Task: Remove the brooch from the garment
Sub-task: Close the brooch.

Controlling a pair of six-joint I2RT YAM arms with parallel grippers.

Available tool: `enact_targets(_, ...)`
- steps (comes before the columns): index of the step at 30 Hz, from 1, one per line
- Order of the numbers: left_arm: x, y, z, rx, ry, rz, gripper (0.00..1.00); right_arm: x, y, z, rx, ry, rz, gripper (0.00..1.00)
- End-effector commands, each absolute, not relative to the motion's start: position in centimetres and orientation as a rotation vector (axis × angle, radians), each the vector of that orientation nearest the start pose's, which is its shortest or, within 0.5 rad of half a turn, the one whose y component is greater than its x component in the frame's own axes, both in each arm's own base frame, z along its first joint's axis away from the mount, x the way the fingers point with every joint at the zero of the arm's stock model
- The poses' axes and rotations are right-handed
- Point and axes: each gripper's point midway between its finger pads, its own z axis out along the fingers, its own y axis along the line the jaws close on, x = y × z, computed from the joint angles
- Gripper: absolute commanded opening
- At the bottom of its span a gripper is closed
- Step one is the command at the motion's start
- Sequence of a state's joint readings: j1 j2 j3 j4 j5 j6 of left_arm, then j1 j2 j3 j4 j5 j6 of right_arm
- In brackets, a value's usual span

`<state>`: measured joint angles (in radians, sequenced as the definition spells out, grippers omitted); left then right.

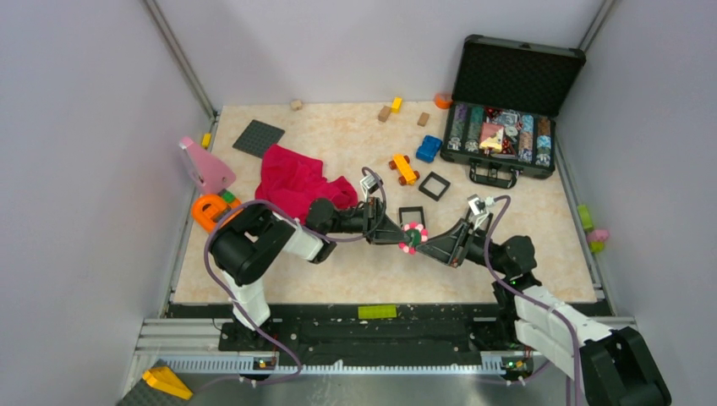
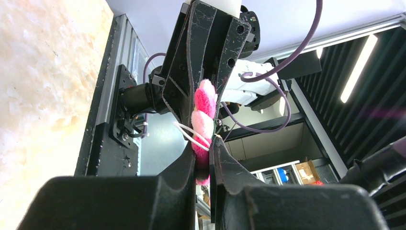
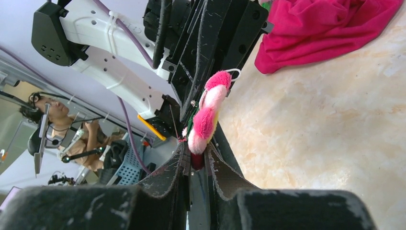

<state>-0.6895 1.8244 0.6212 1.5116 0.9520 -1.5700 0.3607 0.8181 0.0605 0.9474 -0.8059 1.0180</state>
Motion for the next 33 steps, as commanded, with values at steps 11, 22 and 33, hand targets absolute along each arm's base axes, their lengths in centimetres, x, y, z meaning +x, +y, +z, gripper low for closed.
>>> enact_targets(11,17.49,-35.19,21.75,0.374,1.823,-2.308,0.25,16.67,21.81,20.37,-0.251,1.603,1.614,0.00)
enact_targets(22,17.53,-35.13,21.99,0.388,1.814,-2.307,0.29,16.74,21.86,20.30,-0.249,1.612,1.622,0.00)
enact_targets(33,17.72,-35.42,21.97,0.409,1.828,-2.284,0.36,16.90,22.10,19.70,-0.233,1.649,1.649,0.00)
